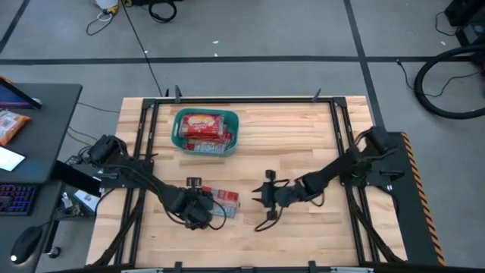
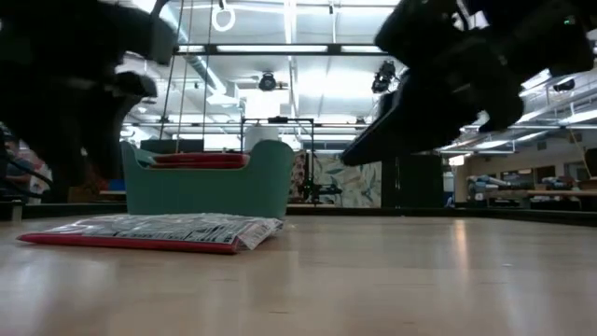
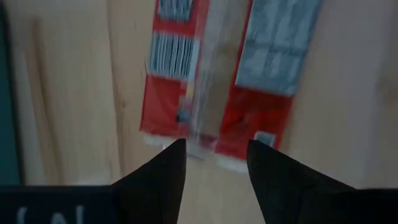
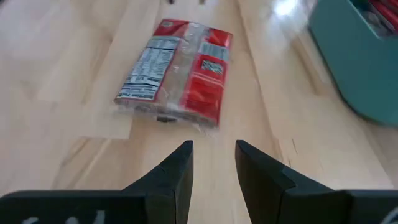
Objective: Sort popcorn bags into baskets
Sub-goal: Put the red popcorn pack into the green bin
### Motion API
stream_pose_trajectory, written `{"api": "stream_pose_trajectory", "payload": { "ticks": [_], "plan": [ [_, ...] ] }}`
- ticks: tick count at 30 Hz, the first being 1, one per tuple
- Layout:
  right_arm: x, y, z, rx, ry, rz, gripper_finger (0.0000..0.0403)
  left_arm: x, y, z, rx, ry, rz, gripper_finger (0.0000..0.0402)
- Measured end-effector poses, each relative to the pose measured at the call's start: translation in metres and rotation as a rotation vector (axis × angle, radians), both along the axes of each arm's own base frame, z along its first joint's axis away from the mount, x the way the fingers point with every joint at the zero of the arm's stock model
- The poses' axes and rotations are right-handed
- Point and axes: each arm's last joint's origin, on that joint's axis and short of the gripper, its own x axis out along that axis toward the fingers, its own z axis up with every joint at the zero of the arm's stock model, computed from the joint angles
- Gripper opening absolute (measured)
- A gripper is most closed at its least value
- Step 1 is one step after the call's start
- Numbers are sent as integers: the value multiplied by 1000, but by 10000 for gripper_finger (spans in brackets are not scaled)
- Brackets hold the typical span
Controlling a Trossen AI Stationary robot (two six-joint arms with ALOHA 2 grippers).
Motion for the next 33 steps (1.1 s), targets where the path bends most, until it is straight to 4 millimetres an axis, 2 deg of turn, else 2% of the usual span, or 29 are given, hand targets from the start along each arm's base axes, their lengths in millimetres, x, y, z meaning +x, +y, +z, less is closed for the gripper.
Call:
{"api": "stream_pose_trajectory", "payload": {
  "ticks": [6,11,15,21,27,33],
  "plan": [
    [29,15,-12,-214,89,109,136,-15,10,-25,36,56,26,172],
    [48,22,-20,-338,231,147,168,-18,12,-38,10,16,24,172],
    [65,25,-22,-383,326,161,201,-18,12,-43,-9,-33,26,171],
    [89,32,-24,-505,346,209,227,-15,11,-43,-13,-68,30,171],
    [100,36,-23,-605,337,270,210,-15,11,-44,-15,-68,29,171],
    [103,39,-20,-598,295,328,142,-15,11,-44,-5,-77,30,171]
  ]
}}
